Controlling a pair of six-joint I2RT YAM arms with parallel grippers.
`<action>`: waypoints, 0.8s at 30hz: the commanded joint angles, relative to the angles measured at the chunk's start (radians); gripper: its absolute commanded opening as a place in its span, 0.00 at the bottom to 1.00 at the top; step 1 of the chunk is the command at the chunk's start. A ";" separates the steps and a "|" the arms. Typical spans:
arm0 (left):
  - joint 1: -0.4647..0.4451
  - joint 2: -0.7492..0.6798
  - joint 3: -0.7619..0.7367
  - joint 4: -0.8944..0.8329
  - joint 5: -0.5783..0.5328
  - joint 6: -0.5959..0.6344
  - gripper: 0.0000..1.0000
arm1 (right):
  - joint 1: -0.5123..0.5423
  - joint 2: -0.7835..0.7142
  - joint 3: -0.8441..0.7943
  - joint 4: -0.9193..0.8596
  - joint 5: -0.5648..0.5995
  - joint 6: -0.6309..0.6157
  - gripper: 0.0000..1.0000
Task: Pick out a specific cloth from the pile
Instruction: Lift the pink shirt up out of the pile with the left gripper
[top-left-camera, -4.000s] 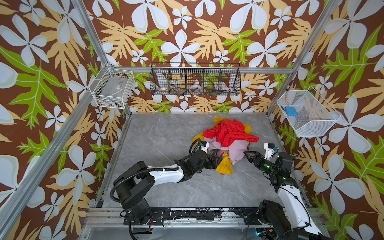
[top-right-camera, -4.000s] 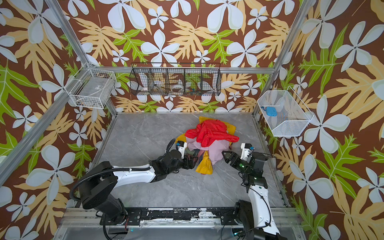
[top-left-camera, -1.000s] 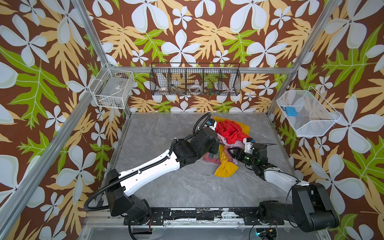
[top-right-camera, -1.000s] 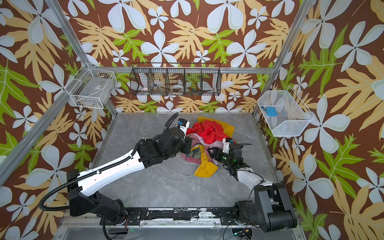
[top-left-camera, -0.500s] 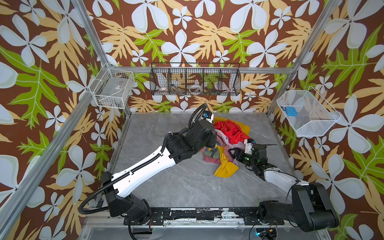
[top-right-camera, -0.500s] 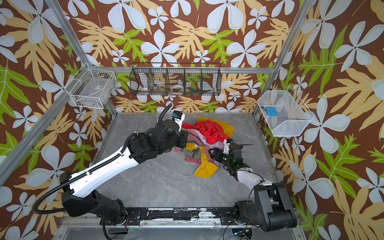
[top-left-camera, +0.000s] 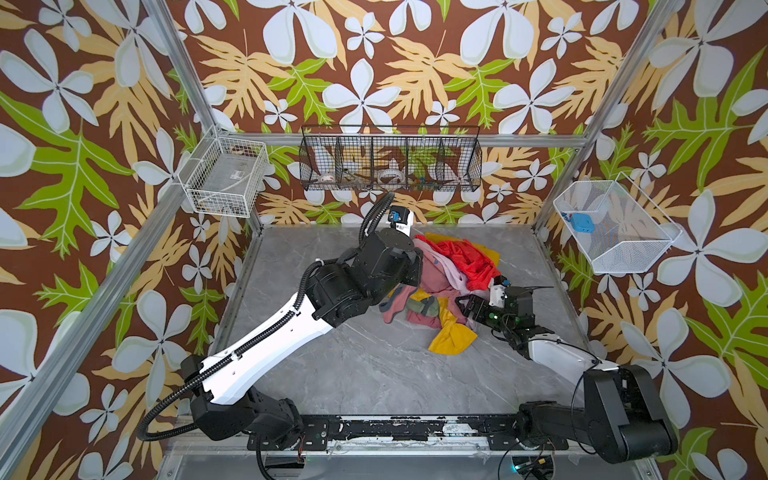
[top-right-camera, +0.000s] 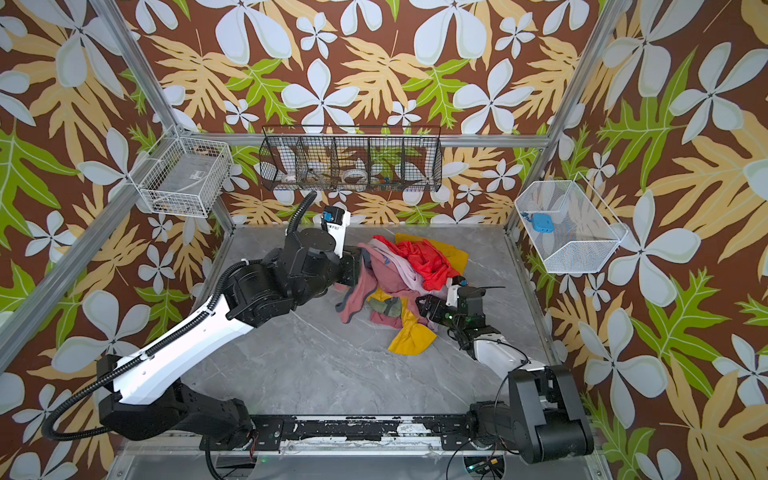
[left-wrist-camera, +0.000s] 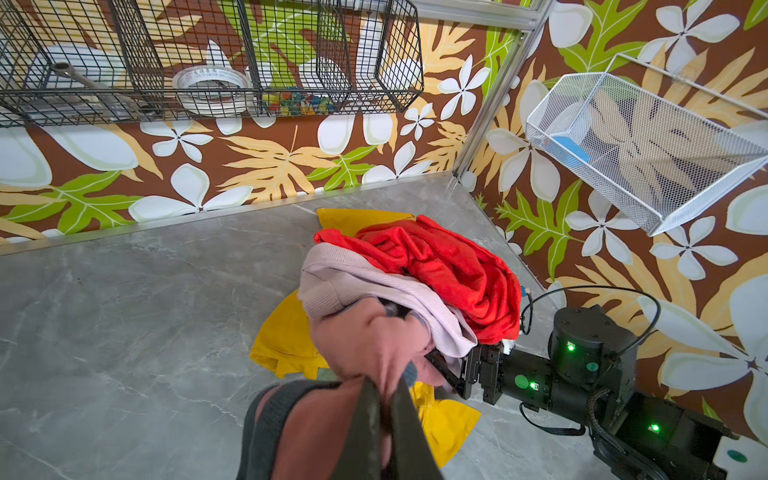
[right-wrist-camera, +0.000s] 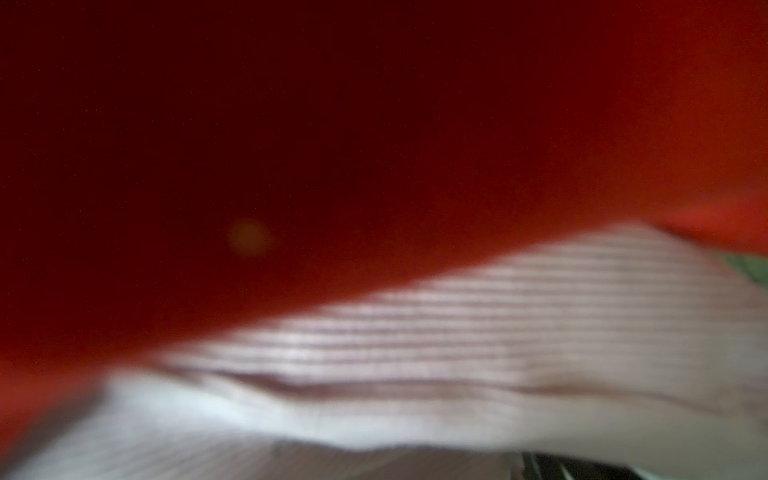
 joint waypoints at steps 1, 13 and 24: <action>0.000 -0.023 0.023 0.043 -0.060 0.008 0.00 | -0.002 -0.008 0.003 -0.009 0.011 -0.022 0.97; 0.001 -0.070 0.085 -0.024 -0.194 0.000 0.00 | -0.001 0.008 0.028 -0.037 0.013 -0.051 1.00; 0.002 -0.031 0.190 -0.053 -0.191 0.059 0.00 | 0.000 0.018 0.021 -0.049 0.025 -0.057 0.96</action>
